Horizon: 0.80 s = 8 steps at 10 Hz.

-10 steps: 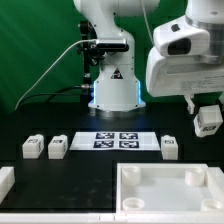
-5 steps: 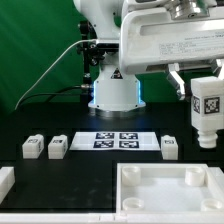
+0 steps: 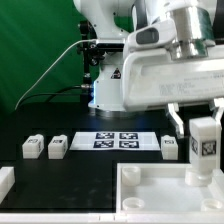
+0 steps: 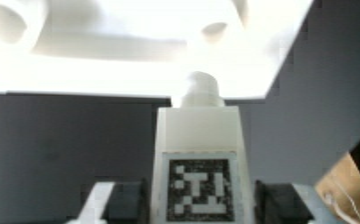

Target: Assemble one leg

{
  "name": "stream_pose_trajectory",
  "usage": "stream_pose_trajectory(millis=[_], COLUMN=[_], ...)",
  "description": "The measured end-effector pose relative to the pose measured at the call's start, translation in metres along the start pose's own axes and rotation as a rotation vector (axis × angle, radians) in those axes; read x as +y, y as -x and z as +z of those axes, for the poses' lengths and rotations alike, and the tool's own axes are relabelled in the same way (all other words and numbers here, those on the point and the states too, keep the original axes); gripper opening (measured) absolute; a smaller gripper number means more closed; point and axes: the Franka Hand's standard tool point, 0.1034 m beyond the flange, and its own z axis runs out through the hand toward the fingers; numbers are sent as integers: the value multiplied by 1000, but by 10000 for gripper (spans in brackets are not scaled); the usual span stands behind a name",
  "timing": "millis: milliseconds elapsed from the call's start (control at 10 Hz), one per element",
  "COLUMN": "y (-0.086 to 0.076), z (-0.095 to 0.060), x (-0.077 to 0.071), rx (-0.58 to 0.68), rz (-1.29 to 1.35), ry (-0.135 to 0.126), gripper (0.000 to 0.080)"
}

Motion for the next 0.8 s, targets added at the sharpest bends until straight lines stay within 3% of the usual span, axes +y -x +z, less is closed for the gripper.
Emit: stream_pose_trajectory(millis=[200, 600, 800], y=[16, 20, 16], z=[14, 27, 26], x=[-28, -27, -16], rx=[-34, -17, -12], rz=[35, 24, 1], ry=[-19, -13, -4], gripper=[288, 288, 288])
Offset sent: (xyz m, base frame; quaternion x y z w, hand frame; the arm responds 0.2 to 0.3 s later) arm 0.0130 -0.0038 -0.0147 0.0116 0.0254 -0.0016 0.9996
